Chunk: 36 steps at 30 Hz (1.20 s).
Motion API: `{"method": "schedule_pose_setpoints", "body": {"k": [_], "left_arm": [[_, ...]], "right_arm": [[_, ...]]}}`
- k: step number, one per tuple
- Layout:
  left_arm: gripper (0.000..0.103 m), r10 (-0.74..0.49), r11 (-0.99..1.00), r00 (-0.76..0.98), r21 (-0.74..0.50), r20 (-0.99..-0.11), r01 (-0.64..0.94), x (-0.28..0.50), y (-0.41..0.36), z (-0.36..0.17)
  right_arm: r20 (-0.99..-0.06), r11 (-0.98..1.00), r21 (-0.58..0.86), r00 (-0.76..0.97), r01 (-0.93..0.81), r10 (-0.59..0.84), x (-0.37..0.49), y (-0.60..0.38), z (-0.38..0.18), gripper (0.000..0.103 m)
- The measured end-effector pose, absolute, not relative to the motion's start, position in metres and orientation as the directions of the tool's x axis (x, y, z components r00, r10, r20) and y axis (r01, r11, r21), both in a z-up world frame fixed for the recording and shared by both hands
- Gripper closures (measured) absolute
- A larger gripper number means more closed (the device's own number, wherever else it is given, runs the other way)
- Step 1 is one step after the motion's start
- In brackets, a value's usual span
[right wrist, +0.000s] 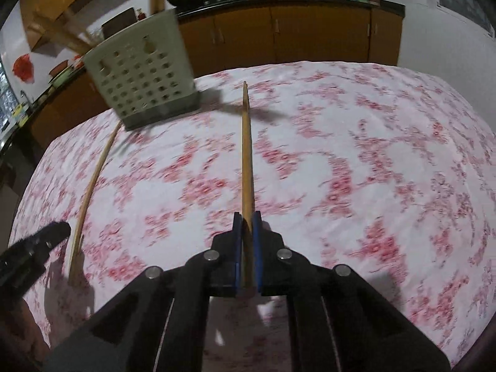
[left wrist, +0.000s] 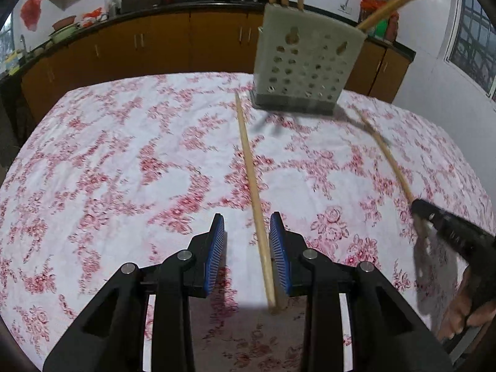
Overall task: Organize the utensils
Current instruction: 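Close the left gripper on a chopstick while the right gripper grasps the last one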
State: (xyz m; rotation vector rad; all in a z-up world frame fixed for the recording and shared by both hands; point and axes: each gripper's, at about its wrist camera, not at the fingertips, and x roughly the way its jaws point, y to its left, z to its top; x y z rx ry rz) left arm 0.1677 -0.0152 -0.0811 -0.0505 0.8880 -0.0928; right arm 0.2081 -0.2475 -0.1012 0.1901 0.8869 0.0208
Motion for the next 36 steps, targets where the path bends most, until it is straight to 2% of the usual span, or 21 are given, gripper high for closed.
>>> {"method": "schedule_pose_setpoints", "body": {"k": [7,12,23,36], "left_arm": [[0.072,-0.077,0.997,0.611,-0.052,-0.788,0.058,0.174,-0.024,-0.091],[0.095,-0.054,0.998,0.616,-0.027,-0.786,0.052,0.179,-0.025,-0.091],[0.095,-0.003,0.999,0.618,-0.027,-0.786,-0.029,0.202,0.005,-0.09],[0.095,0.02,0.999,0.631,-0.009,-0.775,-0.043,0.205,0.008,-0.09]], "right_arm": [[-0.769,0.982,0.177,0.632,0.065,0.097,0.21,-0.253,-0.104,0.095],[-0.771,0.983,0.174,0.628,0.059,0.099,0.211,-0.251,-0.106,0.095],[-0.769,0.989,0.139,0.634,0.05,0.076,0.223,-0.249,-0.106,0.095],[-0.765,0.997,0.077,0.643,0.027,0.042,0.228,-0.244,-0.107,0.094]]}}
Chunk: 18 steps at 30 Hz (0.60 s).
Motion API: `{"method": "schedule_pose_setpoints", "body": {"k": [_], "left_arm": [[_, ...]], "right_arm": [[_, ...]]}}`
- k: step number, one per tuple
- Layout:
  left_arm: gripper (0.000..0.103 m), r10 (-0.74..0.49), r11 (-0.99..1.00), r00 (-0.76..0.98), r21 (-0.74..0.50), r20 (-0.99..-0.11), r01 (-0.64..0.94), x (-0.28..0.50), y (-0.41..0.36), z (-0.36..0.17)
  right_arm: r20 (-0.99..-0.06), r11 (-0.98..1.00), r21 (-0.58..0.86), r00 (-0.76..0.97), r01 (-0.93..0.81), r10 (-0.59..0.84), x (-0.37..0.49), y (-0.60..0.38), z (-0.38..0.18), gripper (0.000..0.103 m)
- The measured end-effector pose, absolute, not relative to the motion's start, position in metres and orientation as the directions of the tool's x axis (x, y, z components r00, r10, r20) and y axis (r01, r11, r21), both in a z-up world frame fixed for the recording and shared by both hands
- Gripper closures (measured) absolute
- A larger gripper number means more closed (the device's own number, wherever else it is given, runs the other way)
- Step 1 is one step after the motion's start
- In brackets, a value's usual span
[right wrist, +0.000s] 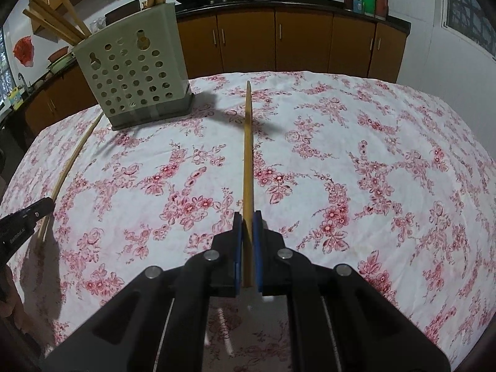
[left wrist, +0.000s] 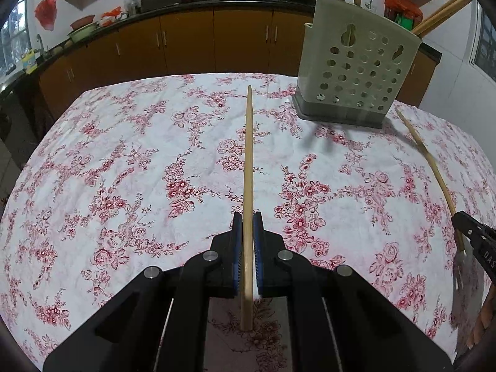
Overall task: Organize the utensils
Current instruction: 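Close the left gripper on a chopstick while the right gripper grasps the last one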
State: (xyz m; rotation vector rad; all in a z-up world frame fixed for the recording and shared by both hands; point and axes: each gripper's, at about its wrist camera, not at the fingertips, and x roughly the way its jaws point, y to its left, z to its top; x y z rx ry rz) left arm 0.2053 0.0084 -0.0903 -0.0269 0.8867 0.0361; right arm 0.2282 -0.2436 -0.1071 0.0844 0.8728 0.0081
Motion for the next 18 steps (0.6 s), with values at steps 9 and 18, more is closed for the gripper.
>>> {"method": "schedule_pose_setpoints", "body": {"k": [9,18], "left_arm": [[0.095,0.012,0.999,0.632,-0.02,-0.775,-0.043,0.2063,0.009,-0.0906],[0.095,0.011,0.999,0.632,-0.023,-0.775,-0.044,0.2069,0.0088,-0.0907]], "right_arm": [[-0.763,0.998,0.064,0.645,0.02,0.036,0.2275,-0.2435,-0.1075,0.094],[-0.763,0.998,0.064,0.645,0.02,0.036,0.2273,-0.2433,-0.1073,0.094]]}}
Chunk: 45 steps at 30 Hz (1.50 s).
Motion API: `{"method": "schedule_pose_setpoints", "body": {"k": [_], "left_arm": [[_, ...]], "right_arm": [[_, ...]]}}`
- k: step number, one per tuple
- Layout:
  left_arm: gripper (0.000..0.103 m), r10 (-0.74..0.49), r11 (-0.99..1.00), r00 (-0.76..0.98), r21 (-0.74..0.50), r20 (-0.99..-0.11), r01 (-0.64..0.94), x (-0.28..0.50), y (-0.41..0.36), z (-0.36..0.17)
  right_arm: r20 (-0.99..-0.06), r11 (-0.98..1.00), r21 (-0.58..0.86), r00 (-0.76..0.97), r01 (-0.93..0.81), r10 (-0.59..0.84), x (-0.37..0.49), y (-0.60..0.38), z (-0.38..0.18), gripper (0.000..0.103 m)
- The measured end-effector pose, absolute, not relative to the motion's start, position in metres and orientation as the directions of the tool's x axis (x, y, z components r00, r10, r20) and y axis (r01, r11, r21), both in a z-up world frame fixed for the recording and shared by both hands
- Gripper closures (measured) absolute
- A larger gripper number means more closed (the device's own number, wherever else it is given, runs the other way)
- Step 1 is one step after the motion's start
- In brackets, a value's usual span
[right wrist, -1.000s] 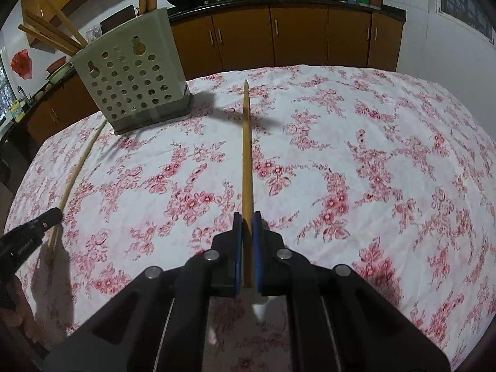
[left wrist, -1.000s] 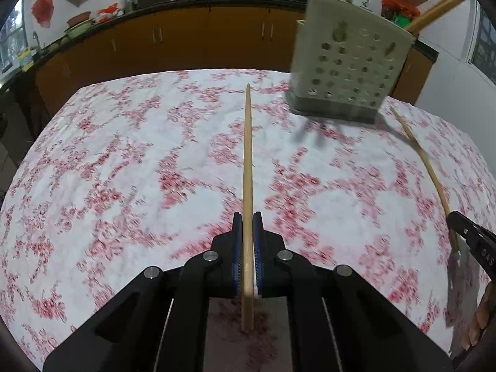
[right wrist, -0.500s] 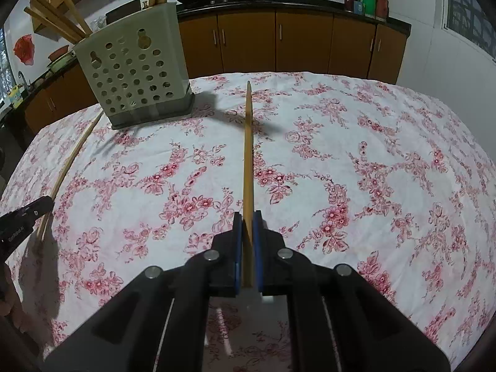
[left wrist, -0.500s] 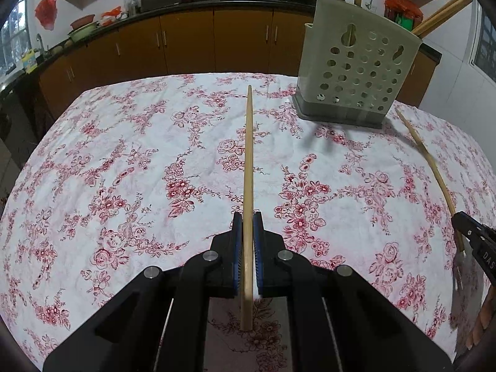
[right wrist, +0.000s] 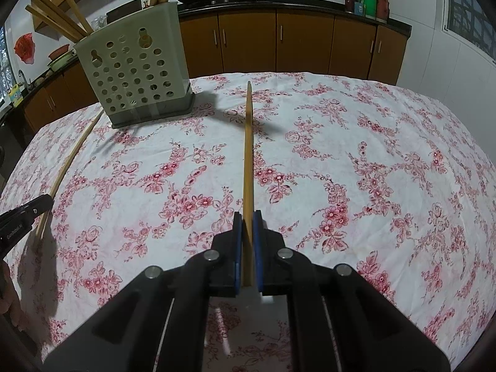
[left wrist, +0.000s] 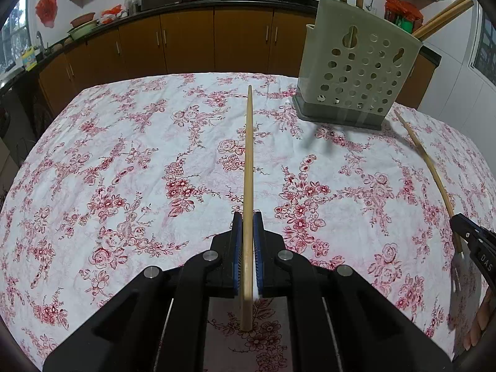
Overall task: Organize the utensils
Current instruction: 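Close the left gripper on a chopstick while the right gripper grasps the last one, then lift the left gripper's chopstick upright over the holder while the right gripper raises its own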
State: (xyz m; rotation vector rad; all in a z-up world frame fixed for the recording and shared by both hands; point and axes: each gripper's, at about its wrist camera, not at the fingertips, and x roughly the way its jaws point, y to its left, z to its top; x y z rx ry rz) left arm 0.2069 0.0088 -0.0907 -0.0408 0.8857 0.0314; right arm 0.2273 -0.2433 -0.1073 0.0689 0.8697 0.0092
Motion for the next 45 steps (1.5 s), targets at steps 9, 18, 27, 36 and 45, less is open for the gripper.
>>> {"method": "schedule_pose_setpoints", "body": {"k": [9,18,27,36,45], "left_arm": [[0.095,0.011,0.999,0.633,-0.023,-0.774,-0.045,0.207,0.009,-0.091],[0.095,-0.005,0.998,0.634,-0.043,-0.773,-0.045,0.206,0.011,-0.091],[0.095,-0.005,0.999,0.633,-0.033,-0.774,-0.032,0.2,0.011,-0.09],[0.095,0.007,0.999,0.631,-0.021,-0.776,-0.037,0.199,0.011,-0.089],[0.095,0.011,0.999,0.645,-0.02,-0.764,-0.04,0.197,0.012,-0.082]], "right_arm": [[-0.763,0.997,0.07,0.645,0.021,0.04,0.226,-0.244,-0.107,0.094],[-0.762,0.997,0.079,0.646,0.022,0.046,0.224,-0.246,-0.108,0.094],[-0.761,0.995,0.096,0.646,0.025,0.057,0.221,-0.248,-0.107,0.094],[-0.755,0.993,0.113,0.653,0.031,0.066,0.219,-0.252,-0.105,0.094],[-0.727,0.993,0.118,0.683,0.028,0.067,0.217,-0.255,-0.091,0.094]]}}
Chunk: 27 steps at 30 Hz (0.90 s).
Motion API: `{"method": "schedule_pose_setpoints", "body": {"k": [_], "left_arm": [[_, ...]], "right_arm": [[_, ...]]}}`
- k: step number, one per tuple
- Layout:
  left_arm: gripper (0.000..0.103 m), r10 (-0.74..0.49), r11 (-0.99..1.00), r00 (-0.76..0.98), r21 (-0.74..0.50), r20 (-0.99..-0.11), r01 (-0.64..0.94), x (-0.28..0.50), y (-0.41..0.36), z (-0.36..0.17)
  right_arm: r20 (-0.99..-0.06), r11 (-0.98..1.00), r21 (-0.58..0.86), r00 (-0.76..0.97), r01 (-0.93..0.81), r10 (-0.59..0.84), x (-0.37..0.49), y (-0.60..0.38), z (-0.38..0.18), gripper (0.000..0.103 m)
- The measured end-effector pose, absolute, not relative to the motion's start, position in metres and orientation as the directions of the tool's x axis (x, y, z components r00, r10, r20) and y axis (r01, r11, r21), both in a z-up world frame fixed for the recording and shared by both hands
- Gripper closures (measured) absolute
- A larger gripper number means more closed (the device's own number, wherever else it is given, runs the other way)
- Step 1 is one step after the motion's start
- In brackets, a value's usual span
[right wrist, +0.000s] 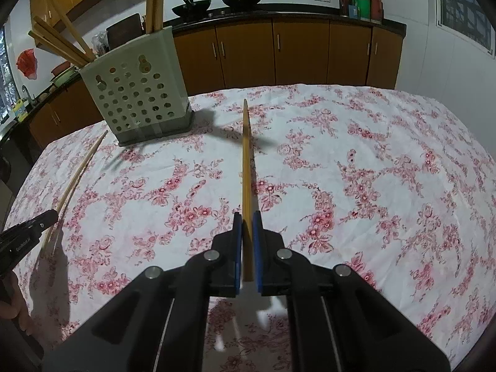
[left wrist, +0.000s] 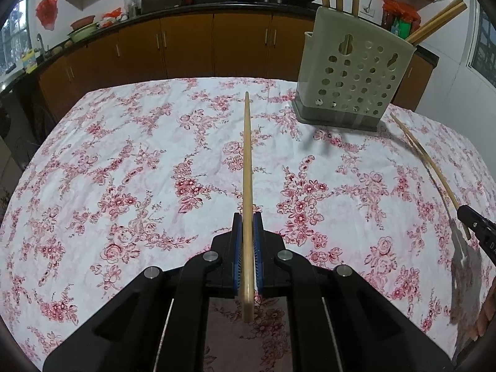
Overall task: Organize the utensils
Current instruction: 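Lift the left gripper's chopstick upright over the holder while the right gripper raises its own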
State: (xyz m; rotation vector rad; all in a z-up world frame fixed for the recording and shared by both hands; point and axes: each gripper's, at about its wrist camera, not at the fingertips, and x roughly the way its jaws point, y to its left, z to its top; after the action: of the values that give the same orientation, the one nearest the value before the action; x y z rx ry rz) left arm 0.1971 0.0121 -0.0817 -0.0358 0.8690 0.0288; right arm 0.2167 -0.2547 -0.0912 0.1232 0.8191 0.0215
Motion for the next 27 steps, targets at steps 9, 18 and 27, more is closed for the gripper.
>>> {"method": "schedule_pose_setpoints", "body": {"k": [9,18,27], "left_arm": [[0.095,-0.003,0.998,0.709,-0.045,-0.705,-0.041,0.191,0.02,-0.049],[0.095,-0.024,0.994,0.802,-0.099,-0.597,-0.044,0.188,0.034,0.006],[0.095,-0.034,0.992,0.855,-0.123,-0.517,-0.035,0.186,0.046,0.042]], "right_arm": [[-0.646,0.989,0.147,0.76,0.033,0.07,0.211,-0.264,-0.053,0.095],[-0.528,0.984,0.178,0.846,0.026,0.073,0.206,-0.273,-0.002,0.095],[-0.426,0.983,0.182,0.901,-0.003,0.082,0.203,-0.27,0.041,0.095]]}}
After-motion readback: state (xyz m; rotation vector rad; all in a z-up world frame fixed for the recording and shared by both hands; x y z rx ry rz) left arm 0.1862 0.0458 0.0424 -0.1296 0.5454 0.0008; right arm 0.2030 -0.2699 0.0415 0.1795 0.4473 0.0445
